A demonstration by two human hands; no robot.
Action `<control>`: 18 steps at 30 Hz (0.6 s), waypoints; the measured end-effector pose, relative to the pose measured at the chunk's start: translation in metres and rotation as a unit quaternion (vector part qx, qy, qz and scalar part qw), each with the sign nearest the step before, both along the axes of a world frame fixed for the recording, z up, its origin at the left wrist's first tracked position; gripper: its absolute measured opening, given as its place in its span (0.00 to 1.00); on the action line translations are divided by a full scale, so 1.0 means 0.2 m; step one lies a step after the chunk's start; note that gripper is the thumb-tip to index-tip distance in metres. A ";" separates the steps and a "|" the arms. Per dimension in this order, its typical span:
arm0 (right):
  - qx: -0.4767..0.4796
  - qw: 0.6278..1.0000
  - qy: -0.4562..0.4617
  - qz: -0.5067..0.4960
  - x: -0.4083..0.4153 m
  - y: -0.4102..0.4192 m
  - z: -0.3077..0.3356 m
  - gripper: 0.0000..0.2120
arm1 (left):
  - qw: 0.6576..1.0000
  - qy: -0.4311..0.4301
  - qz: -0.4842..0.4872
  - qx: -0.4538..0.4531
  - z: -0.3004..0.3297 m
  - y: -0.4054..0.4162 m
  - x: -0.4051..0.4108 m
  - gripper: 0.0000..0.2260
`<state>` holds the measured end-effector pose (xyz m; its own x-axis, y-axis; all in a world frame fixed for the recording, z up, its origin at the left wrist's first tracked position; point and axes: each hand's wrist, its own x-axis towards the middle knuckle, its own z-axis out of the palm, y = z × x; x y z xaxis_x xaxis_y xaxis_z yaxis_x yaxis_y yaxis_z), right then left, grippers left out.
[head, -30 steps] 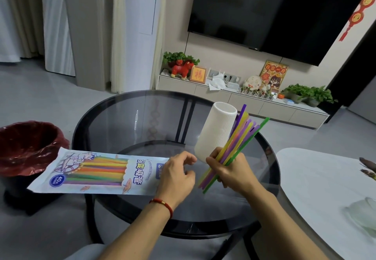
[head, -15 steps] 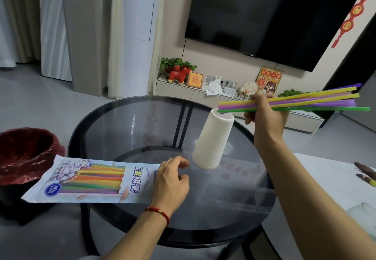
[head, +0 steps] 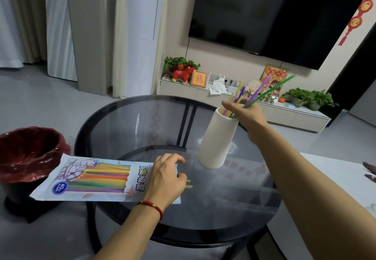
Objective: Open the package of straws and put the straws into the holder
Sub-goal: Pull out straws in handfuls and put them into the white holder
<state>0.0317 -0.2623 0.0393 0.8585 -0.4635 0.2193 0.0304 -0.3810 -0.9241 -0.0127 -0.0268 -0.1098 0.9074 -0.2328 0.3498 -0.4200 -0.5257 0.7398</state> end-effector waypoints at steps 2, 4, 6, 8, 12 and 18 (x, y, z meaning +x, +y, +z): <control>0.021 1.000 -0.016 0.006 -0.01 -0.01 0.00 0.22 | 0.999 -0.015 -0.027 0.044 0.01 0.05 0.02 0.15; 0.048 0.998 -0.033 -0.001 -0.04 -0.02 -0.01 0.34 | 0.986 -0.025 -0.051 0.158 0.01 0.09 0.03 0.28; 0.042 0.998 -0.052 -0.006 -0.07 -0.03 -0.01 0.39 | 0.962 -0.015 -0.066 0.264 -0.01 0.13 0.04 0.41; 0.024 0.997 -0.073 0.001 -0.10 -0.03 -0.01 0.38 | 0.949 -0.005 -0.073 0.307 -0.04 0.14 0.05 0.48; -0.051 0.991 -0.123 -0.020 -0.16 0.02 0.00 0.36 | 0.918 0.011 -0.090 0.386 -0.10 0.17 0.06 0.58; -0.488 0.841 -0.232 0.024 -0.44 0.17 -0.37 0.19 | 0.925 -0.029 -0.093 0.368 -0.06 0.18 0.06 0.58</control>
<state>-0.0561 -0.2279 -0.0337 0.5877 0.1643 0.7923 0.3390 -0.9391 -0.0568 0.0001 0.0101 -0.1210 0.8123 -0.5774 0.0820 -0.5817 -0.7922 0.1842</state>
